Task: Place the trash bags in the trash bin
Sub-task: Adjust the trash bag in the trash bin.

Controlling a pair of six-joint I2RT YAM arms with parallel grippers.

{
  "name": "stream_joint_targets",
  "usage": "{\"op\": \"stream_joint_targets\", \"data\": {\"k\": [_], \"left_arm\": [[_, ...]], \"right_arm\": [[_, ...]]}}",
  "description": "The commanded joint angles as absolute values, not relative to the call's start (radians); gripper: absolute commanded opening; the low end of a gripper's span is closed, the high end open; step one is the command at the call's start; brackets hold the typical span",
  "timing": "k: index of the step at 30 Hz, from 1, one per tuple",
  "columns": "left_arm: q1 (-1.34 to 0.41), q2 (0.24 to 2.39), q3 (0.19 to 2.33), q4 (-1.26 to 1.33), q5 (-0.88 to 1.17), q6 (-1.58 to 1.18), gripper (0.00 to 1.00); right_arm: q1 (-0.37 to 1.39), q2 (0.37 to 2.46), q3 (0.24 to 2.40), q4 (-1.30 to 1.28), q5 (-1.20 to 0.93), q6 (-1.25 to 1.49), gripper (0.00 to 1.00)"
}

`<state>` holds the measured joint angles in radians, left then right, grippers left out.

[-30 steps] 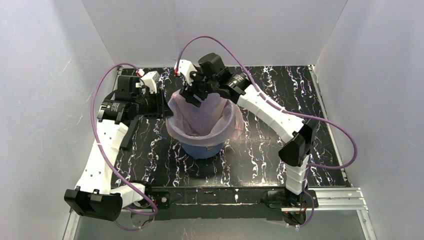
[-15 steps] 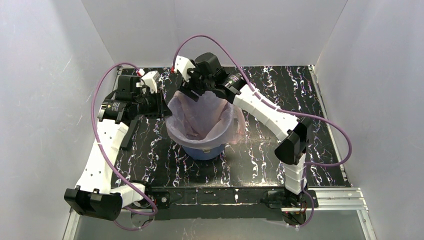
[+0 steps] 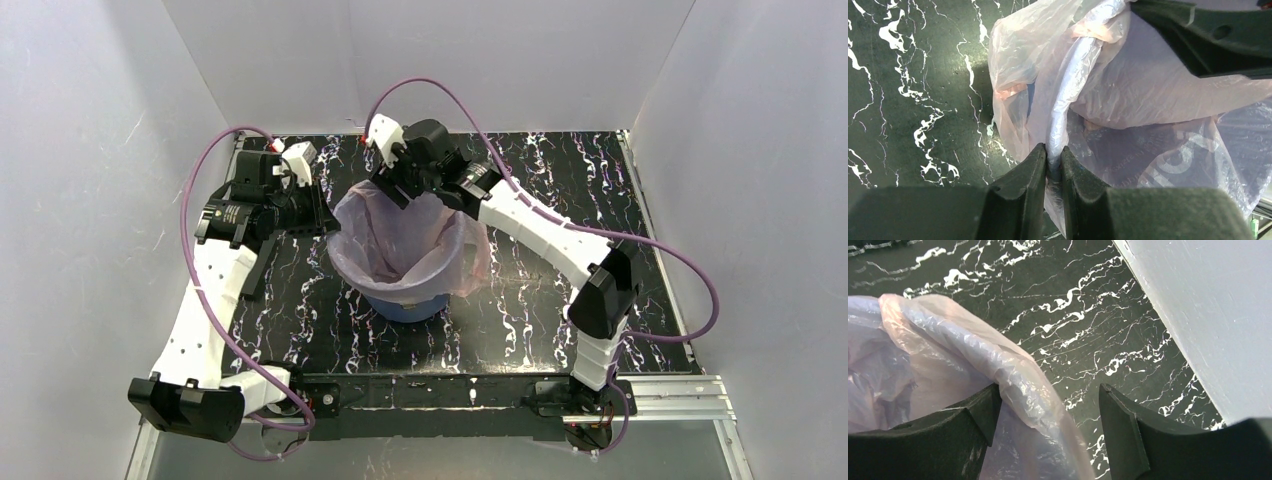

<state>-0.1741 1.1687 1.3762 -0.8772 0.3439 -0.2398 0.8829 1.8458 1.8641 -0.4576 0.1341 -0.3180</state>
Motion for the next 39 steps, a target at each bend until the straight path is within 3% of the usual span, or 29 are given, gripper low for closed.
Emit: {"op": "stream_joint_targets", "data": {"k": [1, 11, 30, 39], "left_arm": [[-0.179, 1.125, 1.387, -0.902, 0.328, -0.247, 0.12], [-0.179, 1.111, 1.403, -0.924, 0.324, -0.249, 0.16], [-0.179, 1.121, 1.459, -0.919, 0.350, -0.257, 0.52], [-0.179, 1.208, 1.522, -0.937, 0.354, -0.195, 0.53]], "right_arm": [[0.839, 1.776, 1.868, -0.376, 0.102, -0.216, 0.79], [0.797, 1.801, 1.924, -0.446, 0.035, -0.134, 0.79], [0.810, 1.857, 2.109, -0.569, -0.237, -0.162, 0.85], [0.825, 1.949, 2.217, -0.643, -0.192, -0.238, 0.86]]}}
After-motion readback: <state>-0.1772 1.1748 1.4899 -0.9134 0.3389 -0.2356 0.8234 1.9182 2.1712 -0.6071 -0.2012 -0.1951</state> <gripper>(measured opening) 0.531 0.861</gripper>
